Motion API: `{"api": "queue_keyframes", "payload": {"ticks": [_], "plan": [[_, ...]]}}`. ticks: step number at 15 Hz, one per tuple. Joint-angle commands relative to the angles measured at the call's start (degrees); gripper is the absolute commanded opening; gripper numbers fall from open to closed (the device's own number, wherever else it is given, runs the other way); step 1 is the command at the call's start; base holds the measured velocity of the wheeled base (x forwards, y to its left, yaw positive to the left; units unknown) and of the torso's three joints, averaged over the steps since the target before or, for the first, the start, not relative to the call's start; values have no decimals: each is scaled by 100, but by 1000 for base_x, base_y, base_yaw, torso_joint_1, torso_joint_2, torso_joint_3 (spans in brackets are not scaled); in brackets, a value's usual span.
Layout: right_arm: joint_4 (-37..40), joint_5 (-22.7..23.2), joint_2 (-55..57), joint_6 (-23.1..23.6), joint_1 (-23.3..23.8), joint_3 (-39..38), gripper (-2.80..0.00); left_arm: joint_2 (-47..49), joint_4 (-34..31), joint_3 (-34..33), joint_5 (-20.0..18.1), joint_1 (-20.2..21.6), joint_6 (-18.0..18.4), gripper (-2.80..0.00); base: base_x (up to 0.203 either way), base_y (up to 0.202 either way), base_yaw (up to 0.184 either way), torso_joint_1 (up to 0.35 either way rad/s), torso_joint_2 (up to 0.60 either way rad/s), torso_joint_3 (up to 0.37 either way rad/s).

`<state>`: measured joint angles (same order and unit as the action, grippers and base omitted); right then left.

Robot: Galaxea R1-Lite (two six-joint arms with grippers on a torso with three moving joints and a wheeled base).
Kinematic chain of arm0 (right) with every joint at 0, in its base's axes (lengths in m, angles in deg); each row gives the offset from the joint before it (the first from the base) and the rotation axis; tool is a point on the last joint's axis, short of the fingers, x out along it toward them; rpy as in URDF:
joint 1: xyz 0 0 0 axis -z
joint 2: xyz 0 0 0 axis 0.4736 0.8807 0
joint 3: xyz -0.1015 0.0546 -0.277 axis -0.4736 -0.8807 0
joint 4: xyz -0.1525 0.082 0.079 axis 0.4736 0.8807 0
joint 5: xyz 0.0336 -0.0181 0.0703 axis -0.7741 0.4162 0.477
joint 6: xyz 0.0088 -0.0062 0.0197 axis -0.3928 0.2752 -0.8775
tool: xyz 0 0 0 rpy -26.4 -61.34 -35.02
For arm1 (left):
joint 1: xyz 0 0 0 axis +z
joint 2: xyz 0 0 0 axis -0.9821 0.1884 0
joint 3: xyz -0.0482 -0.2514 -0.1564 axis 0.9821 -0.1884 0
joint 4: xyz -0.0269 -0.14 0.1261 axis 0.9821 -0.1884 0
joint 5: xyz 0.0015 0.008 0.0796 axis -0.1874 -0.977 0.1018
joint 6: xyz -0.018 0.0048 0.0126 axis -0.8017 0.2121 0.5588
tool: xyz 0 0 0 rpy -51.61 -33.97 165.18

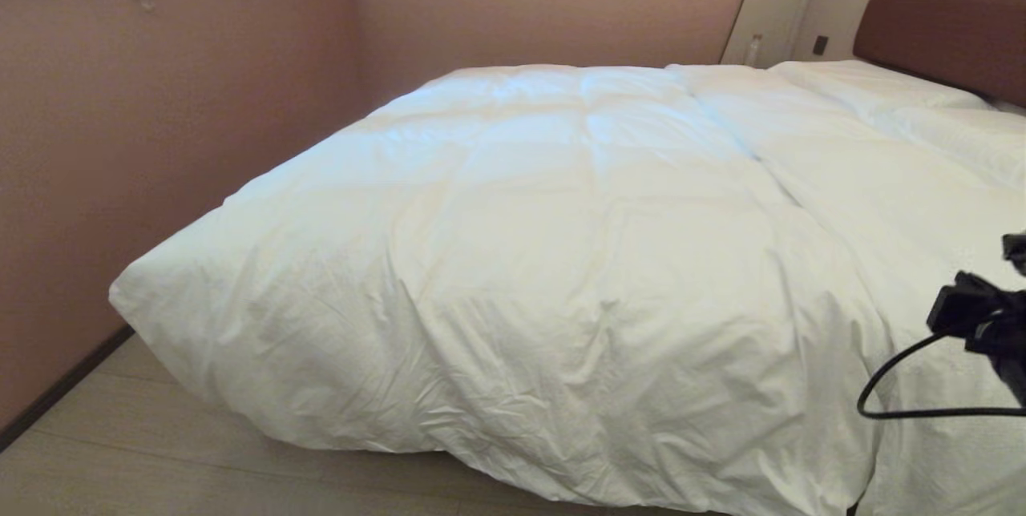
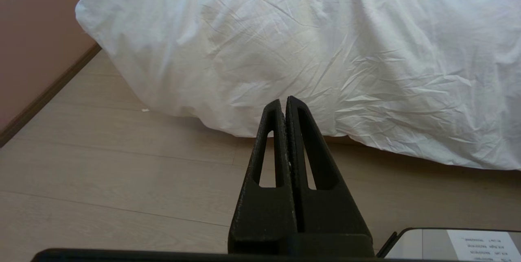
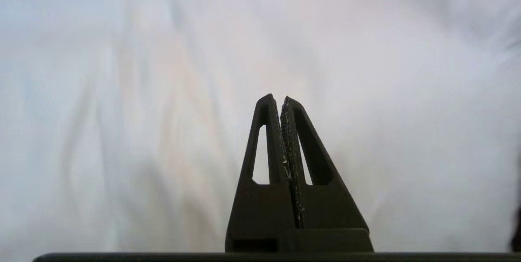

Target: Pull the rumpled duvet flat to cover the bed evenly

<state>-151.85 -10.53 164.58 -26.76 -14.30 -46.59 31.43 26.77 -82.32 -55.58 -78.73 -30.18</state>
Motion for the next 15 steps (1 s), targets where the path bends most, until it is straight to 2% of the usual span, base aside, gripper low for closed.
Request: {"api": "queue_keyframes", "payload": {"ticks": [1, 4, 6, 9, 11, 13, 15], "plan": [[1193, -2136, -909, -43, -72, 540, -280, 0, -1, 3, -7, 2, 7, -280, 0, 0, 0, 0, 0, 0], [2491, -2349, -1070, -279, -97, 1449, -280, 0, -1, 3, -16, 2, 25, -280, 0, 0, 0, 0, 0, 0], [3800, -2528, -1274, -590, -200, 2254, -280, 0, -1, 3, -24, 2, 25, -280, 0, 0, 0, 0, 0, 0], [5991, -2736, -1566, -1457, -665, 3426, -280, 0, -1, 3, -33, 2, 25, -280, 0, 0, 0, 0, 0, 0], [7294, -2696, -1818, -2196, -1215, 4024, -280, 0, -1, -5, -2, -5, -23, -280, 0, 0, 0, 0, 0, 0], [8276, -2002, -2366, -2718, -1778, 4388, -280, 0, -1, 3, 2, -6, -10, -280, 0, 0, 0, 0, 0, 0], [8997, -1162, -2977, -2956, -2279, 4584, -280, 0, -1, -2, -4, -6, -19, -280, 0, 0, 0, 0, 0, 0]]}}
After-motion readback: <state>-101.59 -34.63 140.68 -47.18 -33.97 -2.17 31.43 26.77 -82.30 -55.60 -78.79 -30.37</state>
